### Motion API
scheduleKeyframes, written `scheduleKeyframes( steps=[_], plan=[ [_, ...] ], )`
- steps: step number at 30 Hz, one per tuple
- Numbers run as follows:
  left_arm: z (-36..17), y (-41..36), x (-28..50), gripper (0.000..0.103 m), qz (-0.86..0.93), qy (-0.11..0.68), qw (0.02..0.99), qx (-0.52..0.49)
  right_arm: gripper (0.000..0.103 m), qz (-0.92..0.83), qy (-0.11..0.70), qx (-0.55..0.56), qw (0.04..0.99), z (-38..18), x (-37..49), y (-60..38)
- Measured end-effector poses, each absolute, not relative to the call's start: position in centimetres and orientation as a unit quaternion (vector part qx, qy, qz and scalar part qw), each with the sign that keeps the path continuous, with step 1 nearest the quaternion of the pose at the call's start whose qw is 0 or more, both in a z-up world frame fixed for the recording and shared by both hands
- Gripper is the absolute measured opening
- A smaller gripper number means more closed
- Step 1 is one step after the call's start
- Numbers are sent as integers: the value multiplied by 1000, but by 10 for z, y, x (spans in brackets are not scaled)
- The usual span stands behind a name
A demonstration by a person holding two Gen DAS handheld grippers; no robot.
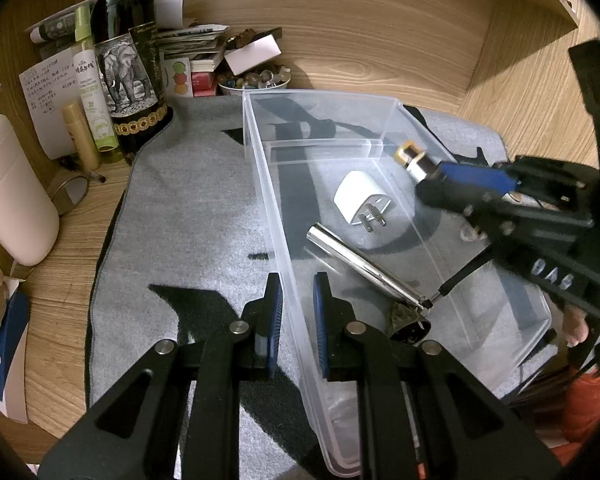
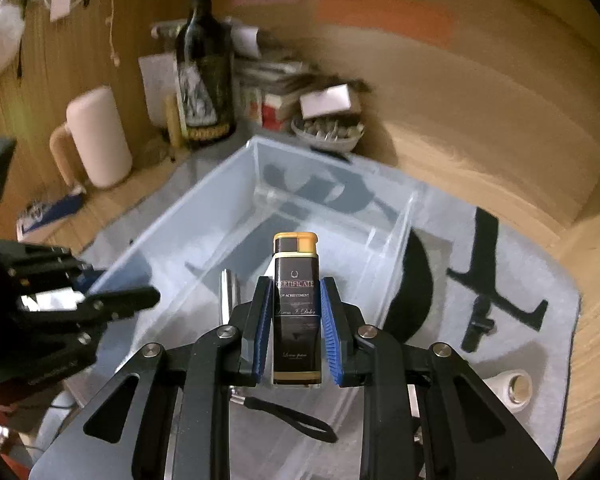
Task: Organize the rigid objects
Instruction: 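Carry the black-and-gold lighter into the clear box and release it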
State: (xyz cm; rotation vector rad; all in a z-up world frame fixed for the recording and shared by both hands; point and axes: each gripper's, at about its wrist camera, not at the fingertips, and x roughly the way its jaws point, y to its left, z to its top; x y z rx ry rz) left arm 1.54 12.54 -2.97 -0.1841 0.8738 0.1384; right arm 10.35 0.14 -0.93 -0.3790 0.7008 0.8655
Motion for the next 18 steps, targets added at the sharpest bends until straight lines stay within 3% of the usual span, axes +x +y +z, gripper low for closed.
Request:
scheduleKeyframes(
  steps=[12, 18],
  plan=[
    [-30, 125, 15, 14, 68, 422, 900, -89, 22, 406, 342, -217, 819, -21, 98, 7],
    [-30, 125, 16, 14, 69, 422, 899, -88, 35, 410, 330, -215, 823, -16, 94, 4]
  ],
)
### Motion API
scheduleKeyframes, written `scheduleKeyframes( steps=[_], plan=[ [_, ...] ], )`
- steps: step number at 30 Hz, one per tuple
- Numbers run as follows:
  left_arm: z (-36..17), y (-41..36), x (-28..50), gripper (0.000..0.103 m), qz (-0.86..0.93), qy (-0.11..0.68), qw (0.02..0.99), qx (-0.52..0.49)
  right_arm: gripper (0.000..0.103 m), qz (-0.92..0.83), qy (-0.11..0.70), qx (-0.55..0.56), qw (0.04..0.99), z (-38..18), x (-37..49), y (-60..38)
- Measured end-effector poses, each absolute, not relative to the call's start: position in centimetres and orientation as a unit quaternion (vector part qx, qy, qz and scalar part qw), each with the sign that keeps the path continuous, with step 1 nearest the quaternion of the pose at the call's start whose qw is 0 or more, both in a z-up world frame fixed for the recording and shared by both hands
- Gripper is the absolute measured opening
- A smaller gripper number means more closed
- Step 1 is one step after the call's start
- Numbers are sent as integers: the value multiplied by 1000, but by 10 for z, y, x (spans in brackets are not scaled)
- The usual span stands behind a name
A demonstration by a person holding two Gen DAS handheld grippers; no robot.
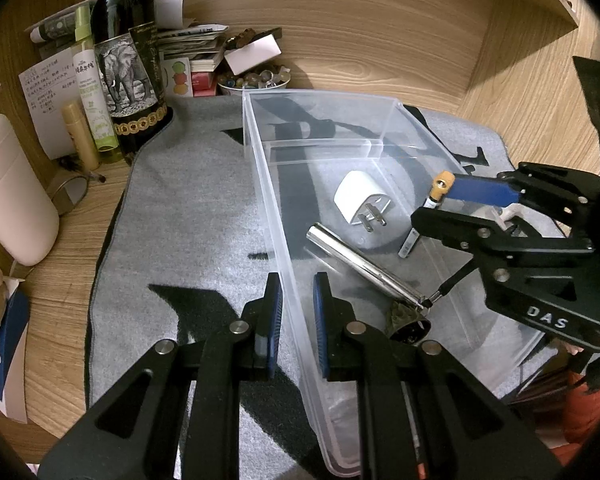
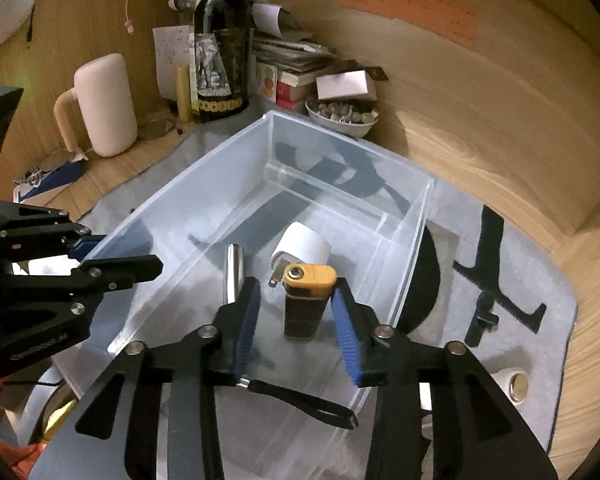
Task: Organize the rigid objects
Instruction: 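Carry the black-and-gold lighter into the clear box and release it, then return the right gripper to the mat and grasp the keys by the ring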
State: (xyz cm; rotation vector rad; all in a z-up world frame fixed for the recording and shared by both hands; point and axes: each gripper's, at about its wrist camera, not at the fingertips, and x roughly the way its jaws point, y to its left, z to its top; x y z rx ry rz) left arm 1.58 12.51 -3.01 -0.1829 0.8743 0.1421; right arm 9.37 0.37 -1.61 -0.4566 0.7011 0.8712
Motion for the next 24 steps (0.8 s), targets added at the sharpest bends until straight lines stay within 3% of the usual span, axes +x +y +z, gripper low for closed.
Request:
scheduleKeyframes(
  steps=[7, 16, 24],
  plan=[
    [-31, 124, 17, 14, 69, 423, 899, -88, 45, 406, 308, -196, 838, 1, 90, -11],
    [-31, 124, 17, 14, 69, 422, 899, -88, 46, 368, 282, -169, 870, 22, 90, -52],
    [-31, 124, 17, 14, 71, 422, 899, -87, 51, 307, 305, -150, 889, 11, 106, -95]
  ],
)
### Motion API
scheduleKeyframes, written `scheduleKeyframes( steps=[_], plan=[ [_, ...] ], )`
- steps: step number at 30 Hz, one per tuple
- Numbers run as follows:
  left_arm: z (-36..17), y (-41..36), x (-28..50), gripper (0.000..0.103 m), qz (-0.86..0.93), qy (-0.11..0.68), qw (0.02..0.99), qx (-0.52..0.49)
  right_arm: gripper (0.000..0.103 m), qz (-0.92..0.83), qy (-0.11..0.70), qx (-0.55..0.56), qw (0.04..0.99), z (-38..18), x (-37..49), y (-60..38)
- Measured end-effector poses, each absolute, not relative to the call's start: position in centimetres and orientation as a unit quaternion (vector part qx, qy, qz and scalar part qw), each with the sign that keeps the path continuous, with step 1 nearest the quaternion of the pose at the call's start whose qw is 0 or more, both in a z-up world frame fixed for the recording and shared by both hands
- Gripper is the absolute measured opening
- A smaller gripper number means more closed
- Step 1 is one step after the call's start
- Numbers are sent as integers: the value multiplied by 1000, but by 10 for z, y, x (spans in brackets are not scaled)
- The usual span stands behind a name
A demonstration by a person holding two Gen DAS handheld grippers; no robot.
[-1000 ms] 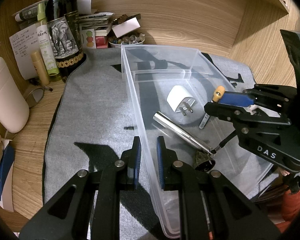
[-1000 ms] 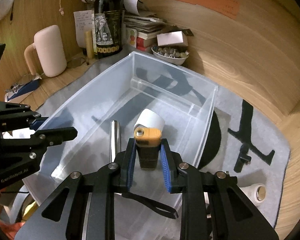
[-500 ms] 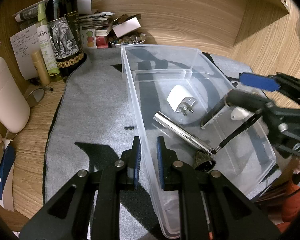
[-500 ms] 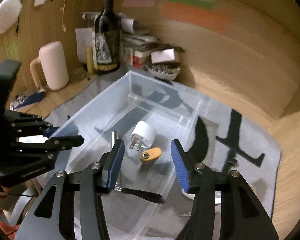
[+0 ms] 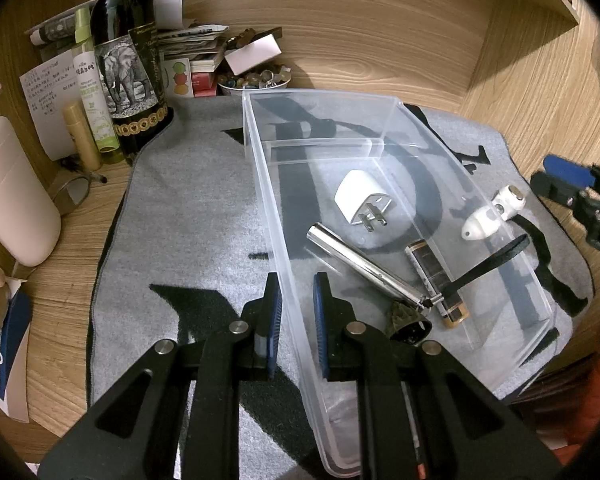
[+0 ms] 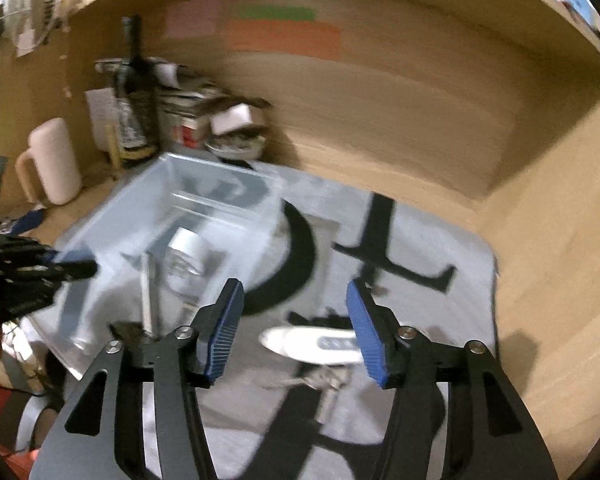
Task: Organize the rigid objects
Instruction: 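Return the right gripper to the mat and grasp the keys by the ring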
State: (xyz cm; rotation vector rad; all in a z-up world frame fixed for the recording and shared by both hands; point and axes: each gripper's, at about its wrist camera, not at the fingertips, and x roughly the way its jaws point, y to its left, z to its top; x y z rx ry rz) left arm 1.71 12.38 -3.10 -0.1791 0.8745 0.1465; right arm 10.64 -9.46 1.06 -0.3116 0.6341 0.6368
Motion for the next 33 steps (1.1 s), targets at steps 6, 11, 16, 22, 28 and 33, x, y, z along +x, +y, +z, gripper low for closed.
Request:
scheduleKeyframes(
  steps=[6, 11, 16, 22, 28, 33],
  plan=[
    [-31, 124, 17, 14, 71, 423, 900, -85, 51, 274, 353, -148, 882, -24, 118, -113],
    [-31, 124, 17, 14, 71, 423, 899, -86, 51, 267, 396, -137, 868, -54, 124, -119],
    [-31, 124, 17, 14, 71, 422, 900, -87, 52, 259, 429, -103, 859, -73, 137, -119],
    [-31, 125, 17, 14, 70, 422, 900, -86, 52, 261, 430, -96, 859, -81, 143, -105],
    [-31, 124, 17, 14, 70, 422, 900, -86, 34, 258, 418, -103, 865, -81, 141, -109],
    [-31, 124, 16, 14, 70, 421, 900, -87, 23, 266, 420, -96, 862, -79, 139, -123]
  ],
)
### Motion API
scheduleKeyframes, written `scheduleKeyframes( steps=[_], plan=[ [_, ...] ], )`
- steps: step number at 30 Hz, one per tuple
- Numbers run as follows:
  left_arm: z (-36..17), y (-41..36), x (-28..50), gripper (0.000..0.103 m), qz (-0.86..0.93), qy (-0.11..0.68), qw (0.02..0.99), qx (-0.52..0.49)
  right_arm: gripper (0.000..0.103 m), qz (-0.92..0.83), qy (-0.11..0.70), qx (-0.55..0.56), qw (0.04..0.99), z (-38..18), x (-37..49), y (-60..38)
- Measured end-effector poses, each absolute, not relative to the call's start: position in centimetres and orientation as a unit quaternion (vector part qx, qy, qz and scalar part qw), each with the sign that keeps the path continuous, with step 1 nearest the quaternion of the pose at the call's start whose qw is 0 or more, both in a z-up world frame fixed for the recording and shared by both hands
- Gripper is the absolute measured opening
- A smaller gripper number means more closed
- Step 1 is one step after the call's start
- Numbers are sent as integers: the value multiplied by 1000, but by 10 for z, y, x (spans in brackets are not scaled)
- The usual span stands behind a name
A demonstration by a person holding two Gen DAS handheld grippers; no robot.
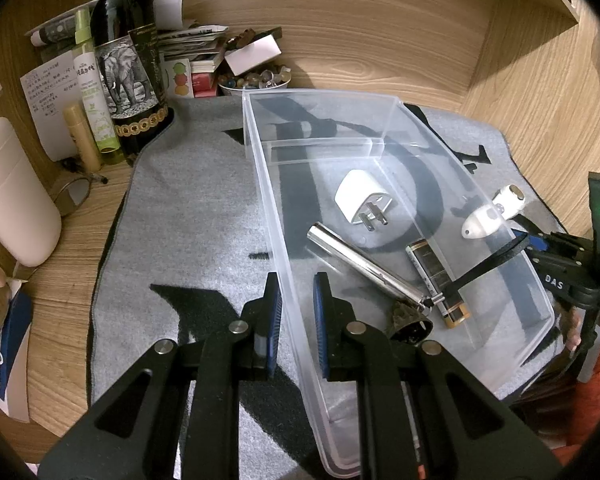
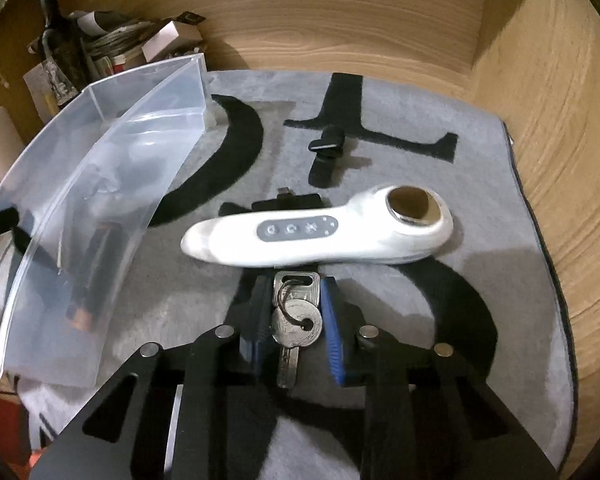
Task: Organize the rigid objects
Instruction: 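Return the right gripper to the mat and grasp the keys by the ring, then carry the keys into the clear box and release them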
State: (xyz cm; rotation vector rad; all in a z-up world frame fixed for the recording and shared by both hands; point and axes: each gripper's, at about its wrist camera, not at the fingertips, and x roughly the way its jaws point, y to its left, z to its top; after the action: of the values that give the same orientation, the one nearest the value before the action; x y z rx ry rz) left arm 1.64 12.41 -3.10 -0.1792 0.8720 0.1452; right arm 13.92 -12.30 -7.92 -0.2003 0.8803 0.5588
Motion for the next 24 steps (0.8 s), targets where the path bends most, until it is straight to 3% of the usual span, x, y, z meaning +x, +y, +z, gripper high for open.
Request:
scheduleKeyframes(
  steps=[8, 24],
  plan=[
    [-32, 125, 16, 14, 70, 422, 900, -87, 22, 264, 404, -105, 870, -71, 126, -130],
    [-31, 126, 15, 14, 70, 421, 900, -87, 22, 286, 303, -82, 905, -2, 108, -125]
  ],
)
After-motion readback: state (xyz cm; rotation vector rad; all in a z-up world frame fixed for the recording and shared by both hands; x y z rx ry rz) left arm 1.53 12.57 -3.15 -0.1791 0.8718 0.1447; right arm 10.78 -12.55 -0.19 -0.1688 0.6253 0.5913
